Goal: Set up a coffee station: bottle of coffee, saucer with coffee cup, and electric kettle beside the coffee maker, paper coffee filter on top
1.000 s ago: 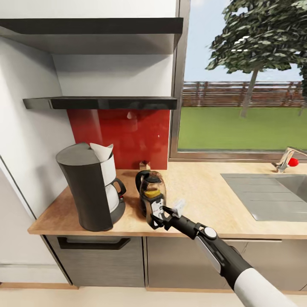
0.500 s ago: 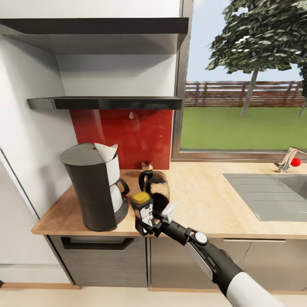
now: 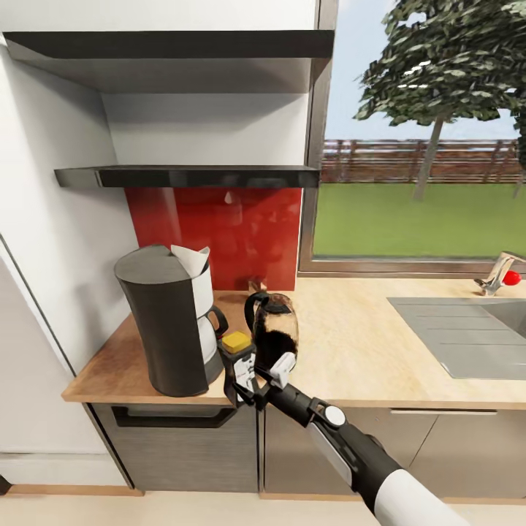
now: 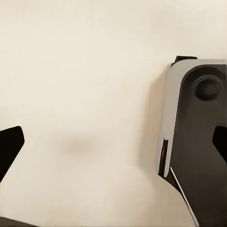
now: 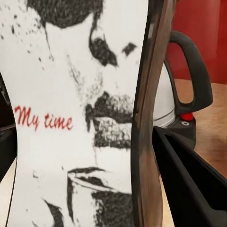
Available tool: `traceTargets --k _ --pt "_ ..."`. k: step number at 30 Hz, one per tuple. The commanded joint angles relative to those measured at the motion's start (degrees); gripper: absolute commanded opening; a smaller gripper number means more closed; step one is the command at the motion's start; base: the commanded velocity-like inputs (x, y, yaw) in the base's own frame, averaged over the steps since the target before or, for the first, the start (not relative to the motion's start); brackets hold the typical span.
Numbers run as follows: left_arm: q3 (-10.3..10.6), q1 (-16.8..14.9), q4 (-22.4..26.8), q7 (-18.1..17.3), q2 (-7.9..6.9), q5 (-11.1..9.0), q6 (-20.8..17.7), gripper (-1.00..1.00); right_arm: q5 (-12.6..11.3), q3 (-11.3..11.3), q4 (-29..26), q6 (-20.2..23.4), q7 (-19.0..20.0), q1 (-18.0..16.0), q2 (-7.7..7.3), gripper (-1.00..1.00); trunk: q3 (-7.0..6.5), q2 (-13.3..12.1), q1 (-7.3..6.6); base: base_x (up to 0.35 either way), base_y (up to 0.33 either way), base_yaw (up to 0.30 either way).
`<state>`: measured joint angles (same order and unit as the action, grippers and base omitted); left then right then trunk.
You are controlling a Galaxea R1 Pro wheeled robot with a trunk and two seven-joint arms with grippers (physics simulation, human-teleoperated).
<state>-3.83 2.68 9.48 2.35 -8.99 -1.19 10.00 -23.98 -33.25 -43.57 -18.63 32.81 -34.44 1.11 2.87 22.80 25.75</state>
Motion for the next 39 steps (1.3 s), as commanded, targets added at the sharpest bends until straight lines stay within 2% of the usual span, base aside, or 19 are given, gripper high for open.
traceTargets --k 1,6,7,11,13,24,31,34,35,39 --pt "-0.3 0.0 0.1 -0.1 0.02 -0.1 0.0 1.0 -0.7 -0.2 0.1 -0.1 0.2 -0.1 0.04 -1.0 0.11 0.1 0.04 0.005 0.0 0.0" --pt "-0.3 0.0 -0.7 -0.1 0.01 -0.1 0.0 1.0 -0.7 -0.2 0.2 -0.3 0.2 -0.1 0.11 -1.0 0.11 0.1 0.04 0.178 0.0 0.0" --pt "-0.3 0.0 -0.8 0.0 -0.01 0.0 0.0 1.0 -0.8 -0.1 1.8 -0.7 0.2 -0.1 0.12 -1.0 0.11 0.1 0.04 0.048 0.0 0.0" --pt "-0.3 -0.1 -0.9 0.0 -0.06 0.0 0.0 1.0 -3.3 -0.1 3.4 -2.4 -1.0 -0.1 0.12 -1.0 0.11 0.1 0.04 0.031 0.0 0.0" --pt "-0.3 -0.1 -0.9 0.0 -0.07 0.0 0.0 1.0 -3.6 -0.1 3.6 -2.5 -1.2 -0.1 0.12 -1.0 0.11 0.1 0.04 0.178 0.0 0.0" --pt "-0.2 -0.1 -0.9 0.0 0.01 0.0 0.0 1.0 -3.8 -0.2 7.5 -3.9 -1.3 -0.1 1.35 -1.0 0.11 0.1 0.04 0.057 0.0 0.0" --pt "-0.2 -0.1 -1.1 0.0 -0.01 0.0 -0.2 1.0 -3.8 -0.2 8.2 -3.9 -1.3 0.0 1.65 -1.0 0.11 0.1 0.04 0.105 0.0 0.0" --pt "-0.2 -0.1 -3.3 0.0 -0.06 0.0 -0.2 1.0 -3.8 -0.2 9.0 -3.9 -1.3 -0.1 1.77 -1.0 0.11 0.1 0.04 0.16 0.088 0.0" --pt "-0.2 -0.1 -4.1 0.0 -0.06 0.0 -0.2 1.0 -3.8 -0.2 9.1 -3.9 -1.3 -0.1 2.23 -1.0 0.11 0.1 0.04 0.172 0.133 0.0" --pt "-0.2 -0.1 -4.6 0.0 -0.07 0.0 -0.2 1.0 -3.8 -0.2 9.9 -3.9 -1.3 -0.1 2.84 -1.0 0.11 0.1 0.04 0.126 0.082 0.0"
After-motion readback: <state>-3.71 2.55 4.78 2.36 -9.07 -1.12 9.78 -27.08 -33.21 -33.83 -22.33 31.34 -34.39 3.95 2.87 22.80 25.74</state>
